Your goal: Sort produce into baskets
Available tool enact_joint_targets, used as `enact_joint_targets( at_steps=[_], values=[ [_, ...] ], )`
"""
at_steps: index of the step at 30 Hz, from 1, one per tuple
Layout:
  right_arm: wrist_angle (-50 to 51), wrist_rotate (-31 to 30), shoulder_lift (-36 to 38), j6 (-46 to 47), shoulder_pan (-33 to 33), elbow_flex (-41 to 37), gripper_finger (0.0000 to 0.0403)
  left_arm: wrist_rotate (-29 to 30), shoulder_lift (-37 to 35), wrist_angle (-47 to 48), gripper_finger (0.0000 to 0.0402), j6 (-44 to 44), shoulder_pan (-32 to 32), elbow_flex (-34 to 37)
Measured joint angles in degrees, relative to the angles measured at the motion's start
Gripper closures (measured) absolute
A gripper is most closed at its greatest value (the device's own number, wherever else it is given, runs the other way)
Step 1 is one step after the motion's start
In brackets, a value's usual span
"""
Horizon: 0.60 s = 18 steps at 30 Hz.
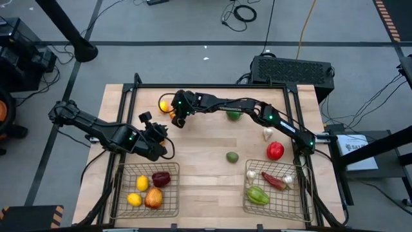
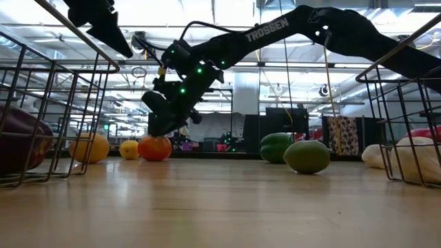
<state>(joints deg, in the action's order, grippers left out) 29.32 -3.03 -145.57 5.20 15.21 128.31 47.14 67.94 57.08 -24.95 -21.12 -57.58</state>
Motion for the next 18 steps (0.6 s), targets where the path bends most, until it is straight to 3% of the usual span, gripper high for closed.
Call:
enact_joint_targets(
  at_steps=[18],
  values=[
    [18.8,0.4,5.7,3.3,-9.1,-0.3,0.0314,-4.0,0.0,0.0,0.034,-0.2,-0.1,0.0]
  ],
)
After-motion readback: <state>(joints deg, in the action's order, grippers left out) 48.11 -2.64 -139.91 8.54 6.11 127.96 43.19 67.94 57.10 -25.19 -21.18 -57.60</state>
